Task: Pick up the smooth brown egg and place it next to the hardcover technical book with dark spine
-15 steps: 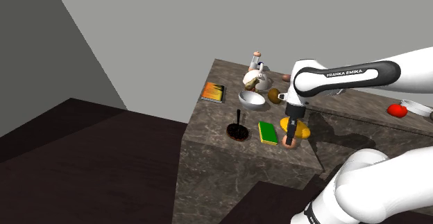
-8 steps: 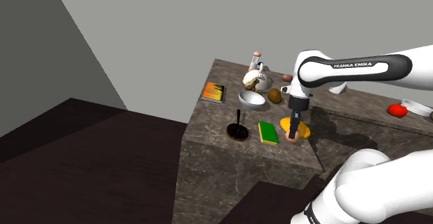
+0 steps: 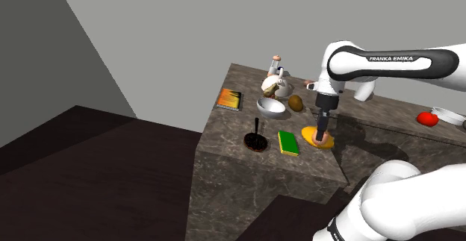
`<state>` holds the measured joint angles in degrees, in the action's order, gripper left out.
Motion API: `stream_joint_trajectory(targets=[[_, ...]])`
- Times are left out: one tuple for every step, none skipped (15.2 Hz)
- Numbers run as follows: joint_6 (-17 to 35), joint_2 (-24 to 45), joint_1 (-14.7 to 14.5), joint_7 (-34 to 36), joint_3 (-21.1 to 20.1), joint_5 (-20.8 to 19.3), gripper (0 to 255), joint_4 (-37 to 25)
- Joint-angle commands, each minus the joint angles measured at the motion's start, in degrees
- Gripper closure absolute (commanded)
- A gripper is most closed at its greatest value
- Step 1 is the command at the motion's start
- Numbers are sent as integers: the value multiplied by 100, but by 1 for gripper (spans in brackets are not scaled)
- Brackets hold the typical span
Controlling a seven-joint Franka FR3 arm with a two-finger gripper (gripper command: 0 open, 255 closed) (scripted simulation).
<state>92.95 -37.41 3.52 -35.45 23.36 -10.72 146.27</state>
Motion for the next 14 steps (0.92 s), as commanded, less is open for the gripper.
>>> stream_joint_trajectory(targets=[[-170, -41, -10, 18, -46, 32, 255, -127], [-251, -55, -14, 21, -63, 44, 255, -194], [-332, -67, -17, 23, -80, 56, 255, -261], [-411, -78, -21, 26, -97, 68, 255, -330], [-490, -87, -24, 28, -113, 79, 255, -400], [-569, -95, -28, 30, -128, 91, 255, -471], [-647, -101, -32, 32, -144, 103, 255, -543], [-725, -106, -36, 34, -159, 114, 255, -616], [-771, -108, -39, 35, -168, 121, 255, -659], [-690, 125, -115, 51, -162, 192, 255, -811], [-617, 358, -188, 63, -154, 263, 255, -969], [-551, 591, -259, 70, -144, 335, 255, -1133], [-494, 822, -326, 73, -134, 408, 255, -1304], [-445, 1054, -389, 71, -124, 483, 255, -1481]])
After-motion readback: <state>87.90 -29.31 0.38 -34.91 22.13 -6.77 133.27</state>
